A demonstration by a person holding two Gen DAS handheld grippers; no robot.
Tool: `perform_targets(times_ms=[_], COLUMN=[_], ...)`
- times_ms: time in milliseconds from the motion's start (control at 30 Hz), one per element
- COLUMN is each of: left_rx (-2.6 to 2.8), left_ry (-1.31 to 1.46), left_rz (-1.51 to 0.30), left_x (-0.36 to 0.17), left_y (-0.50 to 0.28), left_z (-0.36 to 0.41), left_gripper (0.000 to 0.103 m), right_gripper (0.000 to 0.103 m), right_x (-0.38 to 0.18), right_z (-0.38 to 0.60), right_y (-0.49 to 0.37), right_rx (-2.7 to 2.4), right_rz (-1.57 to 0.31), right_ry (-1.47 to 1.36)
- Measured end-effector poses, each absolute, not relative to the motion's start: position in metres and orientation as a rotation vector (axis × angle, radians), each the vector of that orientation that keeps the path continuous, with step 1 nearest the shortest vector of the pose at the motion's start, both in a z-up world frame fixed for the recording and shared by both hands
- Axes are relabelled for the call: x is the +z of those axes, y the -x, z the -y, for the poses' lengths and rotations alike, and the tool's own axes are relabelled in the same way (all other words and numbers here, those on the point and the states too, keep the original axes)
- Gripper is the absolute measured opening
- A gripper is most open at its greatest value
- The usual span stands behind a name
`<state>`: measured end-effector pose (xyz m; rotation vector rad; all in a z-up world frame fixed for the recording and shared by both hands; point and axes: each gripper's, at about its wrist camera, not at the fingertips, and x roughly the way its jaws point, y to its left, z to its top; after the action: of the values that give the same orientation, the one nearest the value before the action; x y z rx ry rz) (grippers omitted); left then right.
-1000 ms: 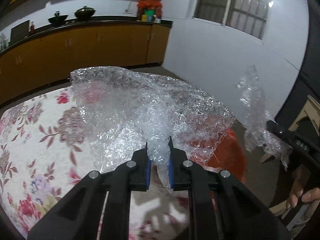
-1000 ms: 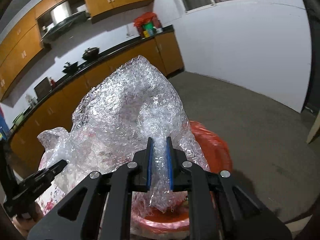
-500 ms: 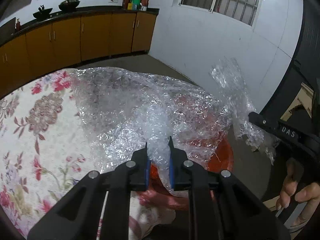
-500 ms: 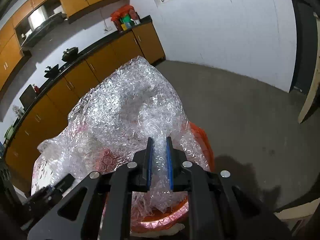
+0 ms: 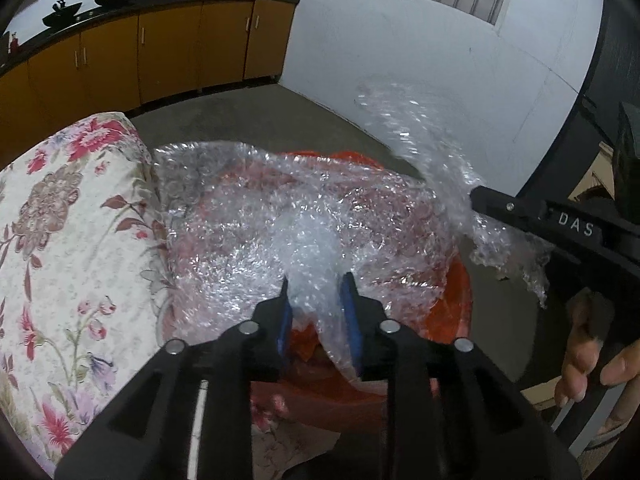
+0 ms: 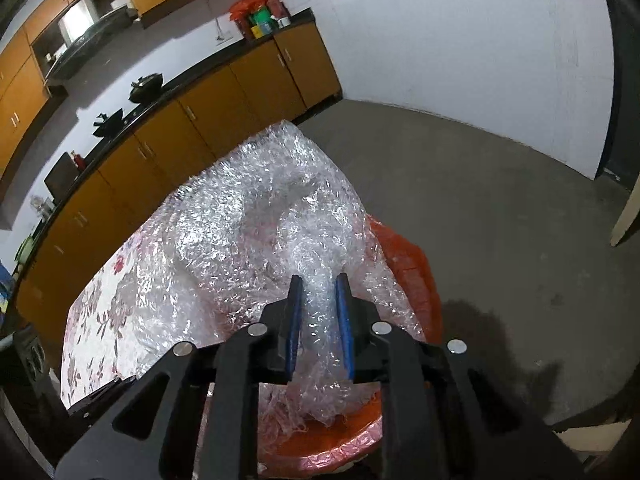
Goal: Collect trash
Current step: 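Open both grippers to drop the bubble wrap into the wastebasket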
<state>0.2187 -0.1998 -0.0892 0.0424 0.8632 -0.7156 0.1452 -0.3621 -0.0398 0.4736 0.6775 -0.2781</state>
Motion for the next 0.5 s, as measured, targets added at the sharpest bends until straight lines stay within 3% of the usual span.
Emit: perform_targets(times_ms=[167, 500], left_rx=[-0.722, -0.693], left_ry=[-0.049, -0.052], left_rz=[-0.882, -0.851], left_x=[-0.097, -0.085], left_y=[-0.221, -0.214], left_z=[0.201, 0.194], left_gripper=[0.039, 0.048], right_gripper=[0.034, 0.037], right_x=[-0.045, -0.031], right_z=[0.366, 0.369], right_y=[-0.145, -0.131], right_rx=[-0.254, -0.269], right_rz=[-0.688, -0.651], right_ry=[-0.482, -0.442])
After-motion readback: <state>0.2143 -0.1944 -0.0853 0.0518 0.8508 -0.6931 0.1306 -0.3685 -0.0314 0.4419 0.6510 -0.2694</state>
